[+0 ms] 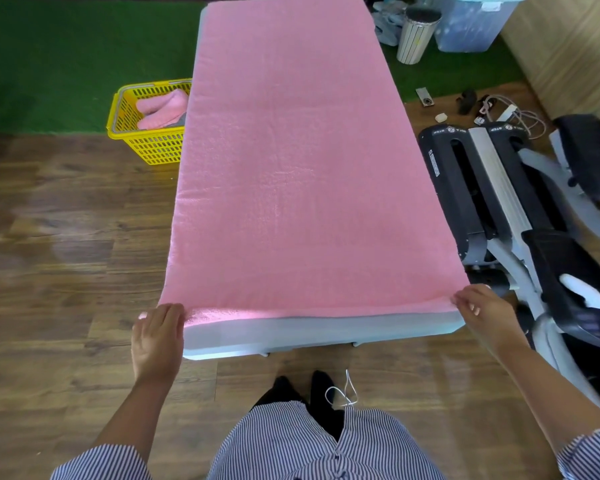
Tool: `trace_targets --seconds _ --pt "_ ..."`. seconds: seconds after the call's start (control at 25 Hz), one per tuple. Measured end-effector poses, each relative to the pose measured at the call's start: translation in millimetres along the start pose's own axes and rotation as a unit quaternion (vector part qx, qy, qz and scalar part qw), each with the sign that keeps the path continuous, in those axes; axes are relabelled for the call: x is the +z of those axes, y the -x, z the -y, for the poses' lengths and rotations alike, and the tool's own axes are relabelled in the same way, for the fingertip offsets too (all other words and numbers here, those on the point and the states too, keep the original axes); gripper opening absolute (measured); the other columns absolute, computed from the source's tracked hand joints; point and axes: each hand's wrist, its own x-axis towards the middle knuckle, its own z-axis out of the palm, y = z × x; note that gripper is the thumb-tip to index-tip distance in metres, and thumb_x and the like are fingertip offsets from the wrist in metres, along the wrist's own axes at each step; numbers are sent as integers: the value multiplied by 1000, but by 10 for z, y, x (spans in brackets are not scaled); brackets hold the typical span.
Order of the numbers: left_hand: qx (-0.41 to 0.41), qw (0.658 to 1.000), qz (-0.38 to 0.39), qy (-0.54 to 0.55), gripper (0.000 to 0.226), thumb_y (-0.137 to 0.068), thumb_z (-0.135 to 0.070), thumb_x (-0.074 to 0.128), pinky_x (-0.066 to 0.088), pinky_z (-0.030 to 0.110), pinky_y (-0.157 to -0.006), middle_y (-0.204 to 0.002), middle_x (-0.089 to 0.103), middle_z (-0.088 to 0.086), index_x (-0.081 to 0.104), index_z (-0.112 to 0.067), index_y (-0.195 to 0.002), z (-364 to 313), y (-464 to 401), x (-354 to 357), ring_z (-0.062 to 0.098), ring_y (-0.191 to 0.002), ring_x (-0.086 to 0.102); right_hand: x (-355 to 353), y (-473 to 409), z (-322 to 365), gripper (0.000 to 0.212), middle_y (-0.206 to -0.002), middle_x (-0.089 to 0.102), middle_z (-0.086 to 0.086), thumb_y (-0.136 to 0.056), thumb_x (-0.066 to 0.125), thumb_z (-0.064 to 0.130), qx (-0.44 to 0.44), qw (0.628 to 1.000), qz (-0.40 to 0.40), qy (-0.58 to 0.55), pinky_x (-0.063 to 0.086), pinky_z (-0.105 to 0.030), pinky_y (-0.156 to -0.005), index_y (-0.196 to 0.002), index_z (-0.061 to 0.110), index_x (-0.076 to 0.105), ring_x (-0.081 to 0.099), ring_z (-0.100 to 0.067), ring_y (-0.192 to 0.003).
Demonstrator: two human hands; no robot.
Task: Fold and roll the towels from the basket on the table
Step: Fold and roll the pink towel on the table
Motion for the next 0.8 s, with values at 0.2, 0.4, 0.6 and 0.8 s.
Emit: trace_targets --seconds 0.2,0.4,0.6,0.8 --pt "22 999 43 21 37 -80 -29 45 46 49 -79 -111 64 11 67 -10 -101 135 122 37 33 -99 59 -18 94 -127 29 -107 57 4 -78 64 -4 1 999 41 4 42 -11 -67 -102 11 67 54 0 -72" --pt "42 998 33 13 40 -77 2 39 50 51 -72 -95 71 5 70 -14 -97 139 -8 9 30 -81 67 -21 12 -110 28 -107 65 -12 -84 53 -11 -14 1000 23 3 49 -34 -83 -106 2 65 63 -32 -92" --pt "111 989 81 -48 45 -67 -2 39 47 50 -65 -85 71 5 73 -15 -94 283 -63 -114 29 -68 69 -127 -79 -162 27 -111 60 -9 -92 46 3 72 991 111 2 41 -31 -84 -115 6 60 52 -19 -92" --pt "-27 992 123 23 19 -87 -8 56 51 48 -61 -101 69 6 66 -16 -101 278 -165 -33 35 -71 68 -101 -182 -74 15 -90 57 -5 -83 57 0 54 997 60 -11 46 -33 -66 -91 13 59 55 -18 -62"
